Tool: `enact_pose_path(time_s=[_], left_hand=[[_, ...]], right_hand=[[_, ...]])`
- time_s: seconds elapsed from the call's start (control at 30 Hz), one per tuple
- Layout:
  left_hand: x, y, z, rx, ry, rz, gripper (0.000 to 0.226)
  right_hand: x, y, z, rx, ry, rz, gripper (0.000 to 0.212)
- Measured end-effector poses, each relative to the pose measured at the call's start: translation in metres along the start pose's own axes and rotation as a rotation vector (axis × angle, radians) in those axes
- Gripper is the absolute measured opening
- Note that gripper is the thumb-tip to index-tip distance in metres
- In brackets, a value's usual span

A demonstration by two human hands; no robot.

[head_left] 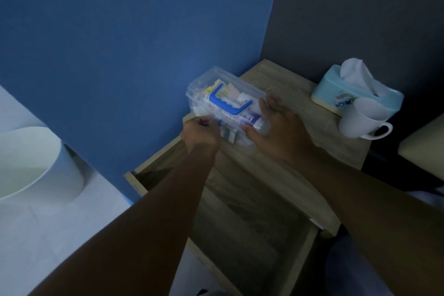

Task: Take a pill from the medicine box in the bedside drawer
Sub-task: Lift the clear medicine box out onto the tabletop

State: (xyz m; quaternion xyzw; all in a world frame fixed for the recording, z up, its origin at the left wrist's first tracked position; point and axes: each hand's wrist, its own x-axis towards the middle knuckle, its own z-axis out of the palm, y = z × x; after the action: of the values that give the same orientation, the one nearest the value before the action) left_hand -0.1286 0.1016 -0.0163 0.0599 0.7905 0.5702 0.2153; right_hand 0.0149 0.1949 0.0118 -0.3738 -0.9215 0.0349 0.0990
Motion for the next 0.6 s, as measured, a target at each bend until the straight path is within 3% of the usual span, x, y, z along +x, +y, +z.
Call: enact_pose_path(time_s=[0.2,0.4,0.5,0.6], left_hand=[[0.003,-0.011,-0.003,0.154,-0.079,0.161,0.03],[0.0,-0.009,-0.016,0.417,-0.298,0.338,0.044],[-0.001,-0.008,-0.022,0.446,-0.301,0.408,0.045],[0.005,-0.007,-0.021,0.62,-0.332,0.455,0.064]], right_hand=[[-0.002,0.004,0.0,-0.011,-0.005,-0.025,0.094],[-0.001,0.006,-0.007,0.039,-0.088,-0.026,0.101],[0.004,0.008,-0.025,0.253,-0.102,0.023,0.096],[0.011,0.011,-0.042,0.565,0.023,0.029,0.069]])
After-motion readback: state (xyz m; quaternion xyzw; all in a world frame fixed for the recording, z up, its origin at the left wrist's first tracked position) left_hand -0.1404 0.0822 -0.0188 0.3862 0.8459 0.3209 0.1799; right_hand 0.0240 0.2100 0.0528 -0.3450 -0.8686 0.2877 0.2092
